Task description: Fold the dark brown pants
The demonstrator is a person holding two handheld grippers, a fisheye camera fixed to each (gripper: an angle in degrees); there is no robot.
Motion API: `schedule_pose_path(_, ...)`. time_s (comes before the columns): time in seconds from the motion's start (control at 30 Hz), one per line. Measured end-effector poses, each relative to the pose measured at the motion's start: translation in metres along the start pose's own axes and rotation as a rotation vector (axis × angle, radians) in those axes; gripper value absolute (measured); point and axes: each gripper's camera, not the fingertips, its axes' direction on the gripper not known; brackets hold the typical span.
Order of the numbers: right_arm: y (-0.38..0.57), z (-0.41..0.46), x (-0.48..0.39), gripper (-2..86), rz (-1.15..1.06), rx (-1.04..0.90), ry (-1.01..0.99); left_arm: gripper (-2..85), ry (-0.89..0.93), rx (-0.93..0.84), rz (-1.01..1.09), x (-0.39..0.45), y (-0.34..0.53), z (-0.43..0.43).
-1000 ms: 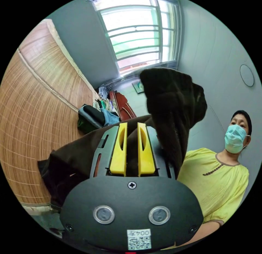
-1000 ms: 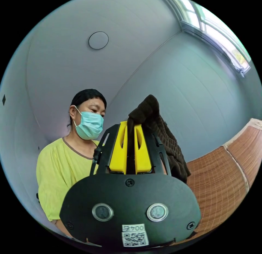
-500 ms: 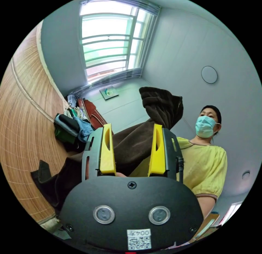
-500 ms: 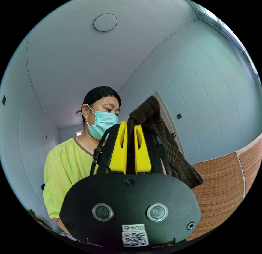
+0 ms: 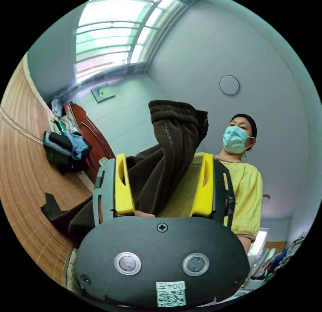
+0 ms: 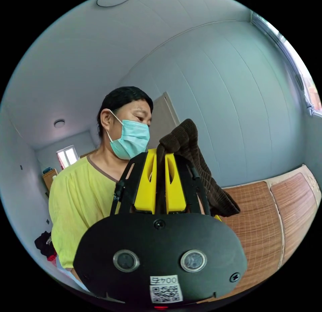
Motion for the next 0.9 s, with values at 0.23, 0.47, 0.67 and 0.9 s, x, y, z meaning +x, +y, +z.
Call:
schedule_pose_path(0.23,0.026,0.006,-0.013,4.8,0.141,0.094,0.198,21.0,0.227,-0.124,0.147,0.055,-0.034,-0.021)
schedule_pose_path(0.47,0.085,-0.049,-0.042,4.8,0.252,0.215,0.439,7.7,-0.165,-0.117,0.184,0.070,-0.072,-0.009)
schedule_pose_path(0.67,0.130,-0.147,-0.135,4.7,0.285,0.295,0.807,6.1,-0.358,-0.193,0.361,0.120,-0.101,0.114)
schedule_pose_path(0.9,0.084,-0.260,-0.270,4.6,0.235,0.327,1.228,6.0,-0.241,-0.439,0.515,0.153,-0.098,0.342)
